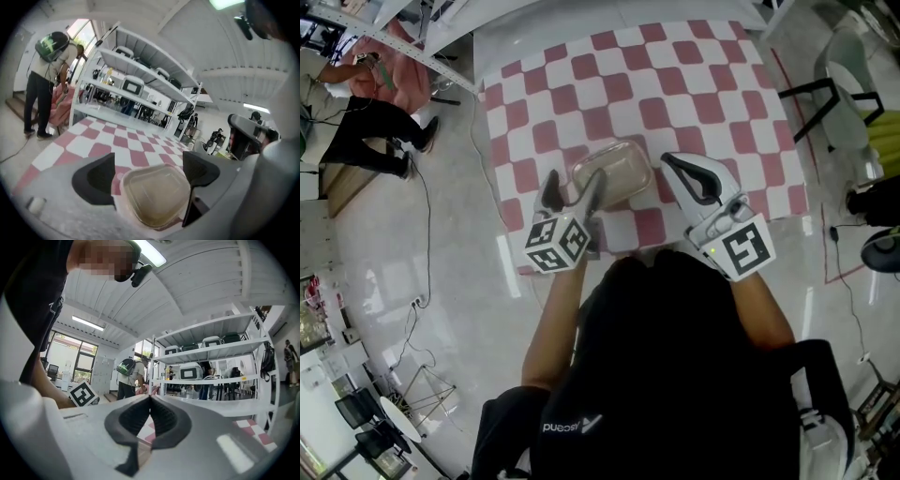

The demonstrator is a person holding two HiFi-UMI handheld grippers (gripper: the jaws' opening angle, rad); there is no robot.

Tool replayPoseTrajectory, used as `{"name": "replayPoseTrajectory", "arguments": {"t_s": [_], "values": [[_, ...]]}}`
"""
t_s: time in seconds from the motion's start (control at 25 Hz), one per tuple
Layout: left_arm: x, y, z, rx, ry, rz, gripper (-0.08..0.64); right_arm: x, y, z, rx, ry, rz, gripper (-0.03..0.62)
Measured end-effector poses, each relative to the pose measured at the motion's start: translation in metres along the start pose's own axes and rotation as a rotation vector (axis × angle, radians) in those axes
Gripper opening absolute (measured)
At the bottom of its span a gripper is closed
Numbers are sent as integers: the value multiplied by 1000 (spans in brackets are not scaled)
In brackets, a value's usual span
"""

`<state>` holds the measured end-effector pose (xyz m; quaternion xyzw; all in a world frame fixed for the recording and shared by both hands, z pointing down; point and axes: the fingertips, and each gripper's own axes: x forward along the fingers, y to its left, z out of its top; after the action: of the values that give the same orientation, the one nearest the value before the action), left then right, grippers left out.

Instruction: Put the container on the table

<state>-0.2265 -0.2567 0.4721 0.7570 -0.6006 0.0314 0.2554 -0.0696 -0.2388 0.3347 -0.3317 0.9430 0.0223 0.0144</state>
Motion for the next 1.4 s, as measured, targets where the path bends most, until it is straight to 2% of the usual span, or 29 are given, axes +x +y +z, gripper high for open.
{"name": "replayPoseTrajectory", "arguments": {"t_s": [0.08,0.16,0.28,0.4,0.44,0.52,0.64,0.72,1.4], "values": [[-10,-12,20,95,-95,-24,457,1,3,1,10,-7,13,3],[-23,-26,36,171,-178,-55,406,2,9,2,15,-11,30,3],[-47,-47,59,269,-285,-83,170,4,20,6,12,-18,62,2],[-68,-65,75,345,-375,-113,35,4,30,7,6,-19,94,3],[-75,-71,79,365,-401,-131,14,4,34,7,4,-21,104,2],[-86,-86,83,398,-430,-184,11,5,42,8,0,-29,121,3],[-98,-107,82,447,-420,-292,11,5,51,12,-11,-40,131,3],[-101,-114,80,457,-410,-338,11,5,56,13,-15,-42,136,2],[-111,-115,88,427,-442,-325,11,2,64,15,-9,-46,135,2]]}}
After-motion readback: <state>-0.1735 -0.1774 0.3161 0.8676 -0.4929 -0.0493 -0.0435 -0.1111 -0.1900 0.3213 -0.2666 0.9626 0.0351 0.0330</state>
